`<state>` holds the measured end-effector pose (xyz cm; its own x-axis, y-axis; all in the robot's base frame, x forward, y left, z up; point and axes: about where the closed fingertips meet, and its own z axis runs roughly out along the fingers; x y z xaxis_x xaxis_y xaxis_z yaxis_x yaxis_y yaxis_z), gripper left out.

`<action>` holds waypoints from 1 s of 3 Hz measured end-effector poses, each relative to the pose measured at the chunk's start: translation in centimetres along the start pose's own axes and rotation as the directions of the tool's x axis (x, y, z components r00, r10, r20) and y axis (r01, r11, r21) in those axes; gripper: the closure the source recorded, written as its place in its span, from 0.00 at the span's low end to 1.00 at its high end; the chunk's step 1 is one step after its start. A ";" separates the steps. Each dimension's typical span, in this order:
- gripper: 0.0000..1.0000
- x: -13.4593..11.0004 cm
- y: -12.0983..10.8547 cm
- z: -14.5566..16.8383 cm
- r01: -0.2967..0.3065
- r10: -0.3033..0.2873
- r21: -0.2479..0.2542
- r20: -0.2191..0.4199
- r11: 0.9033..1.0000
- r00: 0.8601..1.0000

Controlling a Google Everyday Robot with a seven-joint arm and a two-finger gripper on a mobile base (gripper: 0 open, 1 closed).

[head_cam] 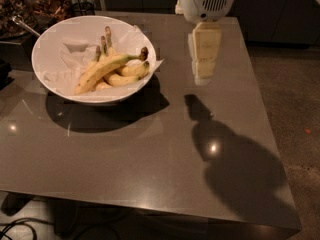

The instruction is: Pick banana from white bowl

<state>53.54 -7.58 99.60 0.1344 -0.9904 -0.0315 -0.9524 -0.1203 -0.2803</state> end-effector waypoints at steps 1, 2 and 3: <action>0.00 -4.2 -4.9 1.7 0.098 -0.098 0.004 0.039 0.995 0.994; 0.00 -5.7 -6.3 1.5 0.109 -0.112 0.048 0.066 0.993 0.991; 0.00 -6.7 -7.4 2.8 0.121 -0.124 0.041 0.083 0.992 0.989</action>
Offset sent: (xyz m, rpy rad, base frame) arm 0.0408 0.0438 -0.0012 0.0096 -0.0038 0.0948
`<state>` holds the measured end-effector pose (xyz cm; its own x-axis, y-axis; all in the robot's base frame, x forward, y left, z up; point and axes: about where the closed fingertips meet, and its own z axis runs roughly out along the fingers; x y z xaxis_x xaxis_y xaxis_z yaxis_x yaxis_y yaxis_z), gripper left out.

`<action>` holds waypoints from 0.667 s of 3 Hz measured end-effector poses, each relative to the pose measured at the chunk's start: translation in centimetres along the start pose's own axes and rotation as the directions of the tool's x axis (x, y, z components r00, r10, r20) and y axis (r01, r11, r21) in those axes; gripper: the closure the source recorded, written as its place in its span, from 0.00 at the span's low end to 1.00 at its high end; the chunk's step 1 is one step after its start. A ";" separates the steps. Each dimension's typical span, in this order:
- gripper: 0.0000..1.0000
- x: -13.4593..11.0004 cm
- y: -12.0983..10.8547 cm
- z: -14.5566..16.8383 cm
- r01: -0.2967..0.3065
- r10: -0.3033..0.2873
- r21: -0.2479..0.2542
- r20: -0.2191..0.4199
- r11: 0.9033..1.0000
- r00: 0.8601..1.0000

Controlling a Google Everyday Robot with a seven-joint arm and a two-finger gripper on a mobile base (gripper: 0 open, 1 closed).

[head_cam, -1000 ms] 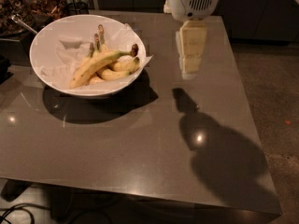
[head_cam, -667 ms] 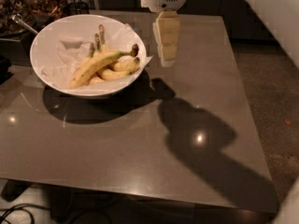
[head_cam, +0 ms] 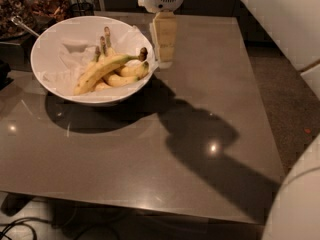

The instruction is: Pick banana from white bowl

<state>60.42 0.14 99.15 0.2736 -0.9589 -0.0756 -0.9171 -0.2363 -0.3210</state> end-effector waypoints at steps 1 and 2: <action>0.00 -2.2 -2.1 3.4 0.048 -0.047 -0.053 0.020 0.997 0.999; 0.00 -4.4 -4.2 6.6 0.100 -0.099 -0.090 0.019 0.991 0.995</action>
Offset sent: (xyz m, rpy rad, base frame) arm 0.0486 0.0767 -0.0705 -0.1660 0.2225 0.1654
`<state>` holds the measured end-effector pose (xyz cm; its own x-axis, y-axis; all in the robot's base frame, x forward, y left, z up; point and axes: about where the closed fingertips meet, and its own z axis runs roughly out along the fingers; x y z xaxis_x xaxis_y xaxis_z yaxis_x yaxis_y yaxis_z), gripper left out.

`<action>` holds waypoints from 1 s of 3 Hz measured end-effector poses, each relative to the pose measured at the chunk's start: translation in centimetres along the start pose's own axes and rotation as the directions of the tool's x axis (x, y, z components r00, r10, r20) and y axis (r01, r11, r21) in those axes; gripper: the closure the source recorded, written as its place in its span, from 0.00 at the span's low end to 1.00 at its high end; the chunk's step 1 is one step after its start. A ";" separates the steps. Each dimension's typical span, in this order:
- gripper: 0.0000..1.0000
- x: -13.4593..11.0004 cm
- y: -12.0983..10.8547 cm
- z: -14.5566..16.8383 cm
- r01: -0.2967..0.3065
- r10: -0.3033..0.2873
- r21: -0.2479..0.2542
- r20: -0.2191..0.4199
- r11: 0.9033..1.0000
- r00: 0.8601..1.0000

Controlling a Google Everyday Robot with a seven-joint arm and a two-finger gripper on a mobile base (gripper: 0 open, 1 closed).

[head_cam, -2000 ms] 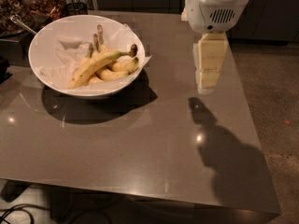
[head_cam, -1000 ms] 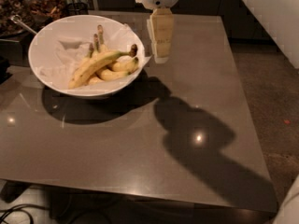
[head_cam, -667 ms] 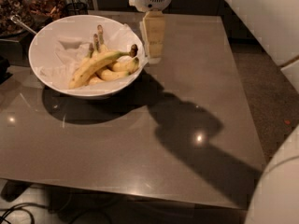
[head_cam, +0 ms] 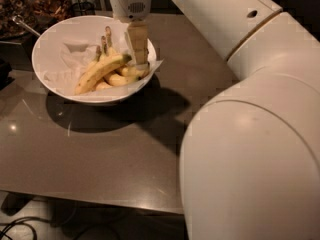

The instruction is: Pick banana from white bowl

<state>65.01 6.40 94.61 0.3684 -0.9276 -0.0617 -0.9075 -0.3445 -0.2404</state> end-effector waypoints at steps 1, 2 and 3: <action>0.09 -1.8 -2.0 2.3 0.030 -0.030 -0.022 -0.003 0.999 1.000; 0.08 -3.6 -3.1 3.7 0.059 -0.060 -0.035 -0.021 0.998 0.998; 0.26 -4.9 -3.7 4.5 0.076 -0.078 -0.047 -0.043 0.996 0.996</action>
Offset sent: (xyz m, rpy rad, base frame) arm -0.0063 0.0432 -0.0352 -0.2095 0.1665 0.0808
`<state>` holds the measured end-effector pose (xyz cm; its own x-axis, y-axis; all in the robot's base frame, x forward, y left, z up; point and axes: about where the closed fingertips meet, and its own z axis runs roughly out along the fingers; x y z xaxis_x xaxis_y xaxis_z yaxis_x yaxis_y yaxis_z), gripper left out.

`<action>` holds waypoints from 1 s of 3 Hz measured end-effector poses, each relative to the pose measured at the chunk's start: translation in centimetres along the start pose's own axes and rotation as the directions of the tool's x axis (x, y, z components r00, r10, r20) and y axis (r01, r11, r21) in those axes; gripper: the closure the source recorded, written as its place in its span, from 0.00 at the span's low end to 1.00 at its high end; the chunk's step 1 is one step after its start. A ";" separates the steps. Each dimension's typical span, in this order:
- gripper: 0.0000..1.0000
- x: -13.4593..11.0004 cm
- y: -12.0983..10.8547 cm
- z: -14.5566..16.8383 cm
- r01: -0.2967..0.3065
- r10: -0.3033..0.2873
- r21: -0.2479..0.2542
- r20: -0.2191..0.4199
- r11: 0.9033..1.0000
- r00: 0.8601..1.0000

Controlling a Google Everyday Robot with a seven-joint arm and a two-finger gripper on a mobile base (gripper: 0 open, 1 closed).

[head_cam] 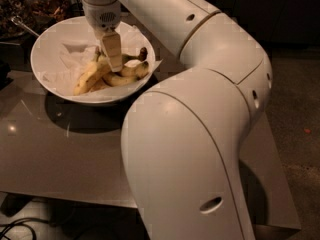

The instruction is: Pick banana from white bowl

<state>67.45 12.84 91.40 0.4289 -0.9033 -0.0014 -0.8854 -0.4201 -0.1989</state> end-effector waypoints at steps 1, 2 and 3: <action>0.48 -0.6 -0.3 0.6 -0.001 0.001 -0.013 0.000 1.000 1.000; 0.51 -0.6 -0.4 0.9 -0.011 0.012 -0.024 0.006 1.000 1.000; 0.51 -0.3 -0.2 1.2 -0.021 0.022 -0.036 0.009 0.999 1.000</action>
Offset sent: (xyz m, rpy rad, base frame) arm -0.0320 -0.0265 -0.0075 -0.1282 0.1783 -0.0327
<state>67.68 13.33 90.25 0.4114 -0.9113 -0.0148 -0.9002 -0.4037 -0.1634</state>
